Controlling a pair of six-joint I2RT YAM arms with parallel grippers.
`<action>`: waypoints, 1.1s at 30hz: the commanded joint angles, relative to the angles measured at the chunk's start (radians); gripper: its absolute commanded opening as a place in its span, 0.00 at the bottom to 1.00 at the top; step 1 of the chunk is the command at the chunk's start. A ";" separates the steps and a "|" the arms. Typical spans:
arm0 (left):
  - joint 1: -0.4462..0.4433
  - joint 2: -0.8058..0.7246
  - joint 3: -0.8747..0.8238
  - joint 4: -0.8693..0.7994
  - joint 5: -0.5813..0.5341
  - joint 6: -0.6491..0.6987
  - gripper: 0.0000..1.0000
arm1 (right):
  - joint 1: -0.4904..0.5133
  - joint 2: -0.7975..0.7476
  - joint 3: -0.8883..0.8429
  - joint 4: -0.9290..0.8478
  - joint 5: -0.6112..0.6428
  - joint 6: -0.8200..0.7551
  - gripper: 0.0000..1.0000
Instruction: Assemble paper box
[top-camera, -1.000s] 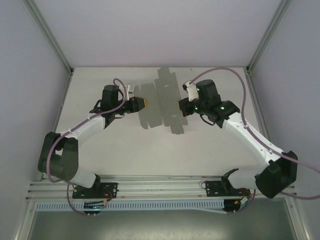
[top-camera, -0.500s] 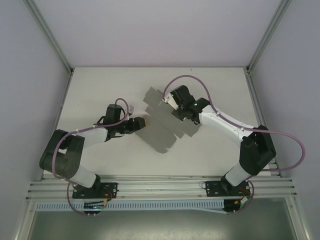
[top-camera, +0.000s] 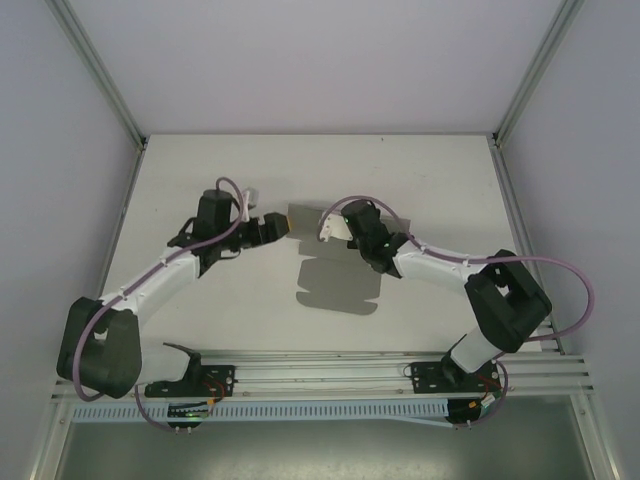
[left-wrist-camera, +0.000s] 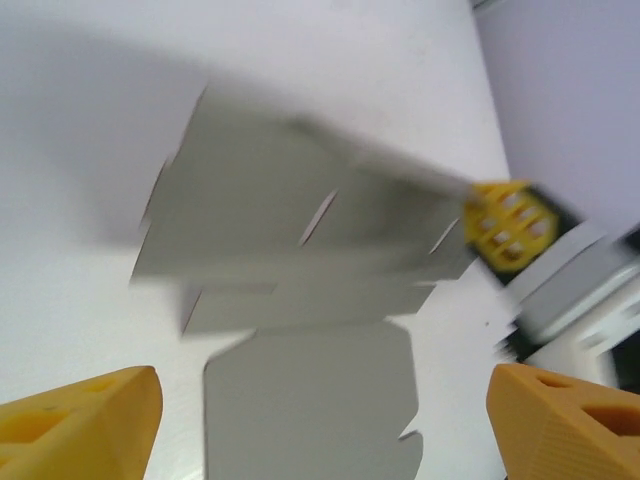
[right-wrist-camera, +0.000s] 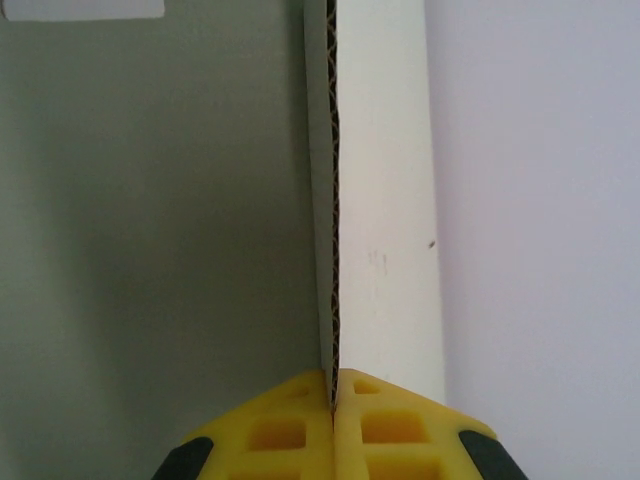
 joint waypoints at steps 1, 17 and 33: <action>-0.003 0.068 0.156 -0.077 0.004 0.061 0.83 | 0.028 -0.021 -0.040 0.225 0.014 -0.117 0.00; -0.006 0.335 0.316 -0.005 0.262 0.035 0.71 | 0.051 -0.049 -0.033 0.222 0.038 -0.062 0.00; -0.033 0.423 0.245 0.290 0.416 -0.145 0.63 | 0.066 0.006 -0.006 0.281 0.052 0.026 0.00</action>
